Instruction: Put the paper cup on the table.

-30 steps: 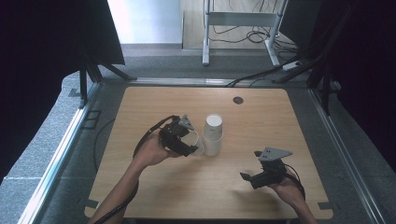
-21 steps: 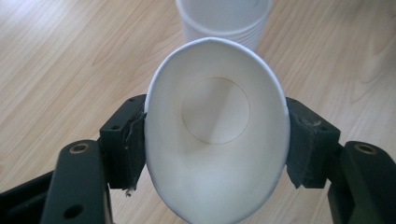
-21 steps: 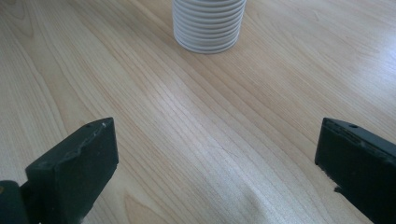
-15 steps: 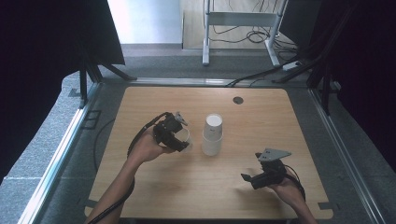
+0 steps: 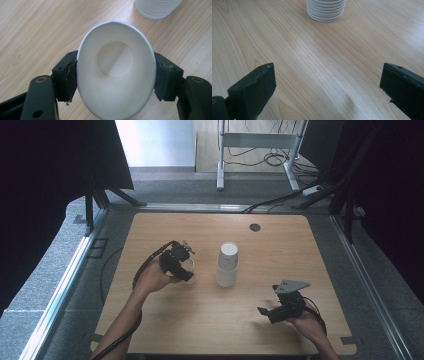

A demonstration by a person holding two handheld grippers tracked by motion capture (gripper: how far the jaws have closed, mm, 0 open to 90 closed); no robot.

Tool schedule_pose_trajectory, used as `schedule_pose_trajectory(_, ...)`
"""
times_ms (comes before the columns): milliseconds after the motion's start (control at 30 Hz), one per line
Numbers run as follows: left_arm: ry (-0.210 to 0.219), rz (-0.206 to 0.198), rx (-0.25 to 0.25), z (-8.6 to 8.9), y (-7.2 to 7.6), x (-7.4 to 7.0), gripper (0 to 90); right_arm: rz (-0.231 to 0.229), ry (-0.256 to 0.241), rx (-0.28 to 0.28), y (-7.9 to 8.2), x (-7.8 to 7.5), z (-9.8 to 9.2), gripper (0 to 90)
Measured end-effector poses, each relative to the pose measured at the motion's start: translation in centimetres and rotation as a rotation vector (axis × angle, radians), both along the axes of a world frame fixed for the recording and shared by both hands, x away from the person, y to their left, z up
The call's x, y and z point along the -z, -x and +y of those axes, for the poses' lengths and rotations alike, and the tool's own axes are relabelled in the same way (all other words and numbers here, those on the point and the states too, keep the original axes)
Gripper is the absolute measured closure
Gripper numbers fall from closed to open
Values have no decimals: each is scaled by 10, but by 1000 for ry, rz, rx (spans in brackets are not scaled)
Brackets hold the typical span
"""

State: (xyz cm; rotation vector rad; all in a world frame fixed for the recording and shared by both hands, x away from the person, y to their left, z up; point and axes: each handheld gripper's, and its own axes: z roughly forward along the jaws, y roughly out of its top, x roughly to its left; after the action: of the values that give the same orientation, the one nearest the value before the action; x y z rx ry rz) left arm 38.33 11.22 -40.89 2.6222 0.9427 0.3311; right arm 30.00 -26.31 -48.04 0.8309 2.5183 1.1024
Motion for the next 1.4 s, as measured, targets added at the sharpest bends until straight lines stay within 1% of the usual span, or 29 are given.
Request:
schedule_pose_trajectory(33,-12,6,0,1,-1,1,301,1,1,-2,0,0,0,6)
schedule_pose_trajectory(133,-19,14,-11,2,-2,4,300,6,4,-7,0,0,0,8)
schedule_pose_trajectory(233,-43,23,-20,3,-4,6,299,6,5,-8,0,1,0,9)
schedule_pose_trajectory(367,-49,33,-31,2,-5,8,295,10,7,-11,0,1,1,13)
schedule_pose_trajectory(467,-67,45,-27,0,-6,9,289,11,9,-16,0,1,1,14)
schedule_pose_trajectory(700,-98,59,-32,-3,-9,12,277,14,6,-20,0,0,0,18)
schedule_pose_trajectory(833,-107,69,-32,-4,-10,15,271,15,6,-20,0,1,1,18)
schedule_pose_trajectory(867,-105,68,-39,-4,-10,16,268,16,6,-20,0,1,1,18)
schedule_pose_trajectory(933,-102,75,-37,-4,-10,17,262,15,7,-22,0,1,1,18)
schedule_pose_trajectory(1067,-114,86,-32,-6,-11,19,241,16,7,-24,0,0,1,19)
schedule_pose_trajectory(1133,-106,88,-37,-7,-12,21,228,17,6,-24,0,0,1,19)
schedule_pose_trajectory(1200,-110,89,-37,-7,-12,21,210,18,6,-26,0,0,0,20)
schedule_pose_trajectory(1333,-105,91,-43,-7,-13,20,158,17,7,-27,0,0,0,21)
schedule_pose_trajectory(1400,-92,83,-48,-7,-13,19,142,16,4,-25,0,0,0,21)
